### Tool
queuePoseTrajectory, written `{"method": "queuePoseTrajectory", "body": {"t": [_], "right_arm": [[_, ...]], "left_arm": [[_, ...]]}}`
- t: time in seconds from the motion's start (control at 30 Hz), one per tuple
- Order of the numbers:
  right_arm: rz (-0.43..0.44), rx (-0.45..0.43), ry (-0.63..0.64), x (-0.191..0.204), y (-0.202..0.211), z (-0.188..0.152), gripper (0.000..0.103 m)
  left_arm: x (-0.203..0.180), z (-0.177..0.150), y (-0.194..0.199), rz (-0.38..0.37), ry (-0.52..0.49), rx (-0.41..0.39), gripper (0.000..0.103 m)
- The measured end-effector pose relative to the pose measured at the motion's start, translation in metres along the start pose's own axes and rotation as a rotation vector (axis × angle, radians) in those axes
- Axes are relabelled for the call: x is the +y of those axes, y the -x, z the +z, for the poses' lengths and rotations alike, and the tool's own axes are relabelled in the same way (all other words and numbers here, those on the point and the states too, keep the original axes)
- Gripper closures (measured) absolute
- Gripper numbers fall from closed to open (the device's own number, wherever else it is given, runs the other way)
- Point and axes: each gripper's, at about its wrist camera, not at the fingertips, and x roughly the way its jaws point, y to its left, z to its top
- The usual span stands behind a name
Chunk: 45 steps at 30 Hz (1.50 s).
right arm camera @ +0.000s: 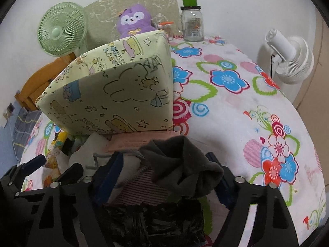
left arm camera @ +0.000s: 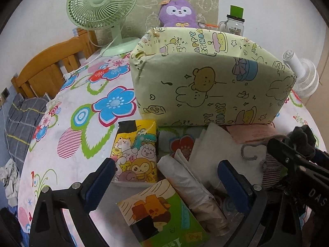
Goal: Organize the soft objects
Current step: 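Grasp the dark grey sock with the right tool while the left tool approaches the yellow snack bag, then grasp the yellow cartoon snack bag with the left tool while the right tool holds the sock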
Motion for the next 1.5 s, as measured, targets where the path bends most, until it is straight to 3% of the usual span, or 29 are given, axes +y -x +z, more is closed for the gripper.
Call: {"method": "queuePoseTrajectory", "body": {"t": [0.13, 0.2, 0.7, 1.03, 1.23, 1.5], "right_arm": [[-0.03, 0.024, 0.003, -0.003, -0.004, -0.001, 0.05], [-0.024, 0.035, -0.009, -0.006, -0.006, -0.001, 0.056], [-0.028, -0.075, -0.005, 0.006, 0.021, 0.015, 0.059], [0.016, -0.061, 0.039, 0.035, 0.011, 0.02, 0.059], [0.021, -0.038, 0.056, 0.046, 0.002, 0.02, 0.059], [0.026, -0.006, 0.083, 0.058, -0.011, 0.02, 0.059]], "left_arm": [[0.004, 0.003, 0.0, -0.012, 0.028, 0.002, 0.003], [0.005, 0.006, 0.001, -0.009, 0.032, -0.001, 0.003], [0.013, 0.01, 0.011, 0.0, 0.026, -0.039, 0.004], [0.034, 0.018, -0.008, 0.026, 0.049, -0.016, 0.004], [0.037, 0.018, -0.017, 0.047, 0.051, -0.019, 0.014], [0.034, 0.017, -0.026, -0.001, 0.048, 0.032, 0.043]]}}
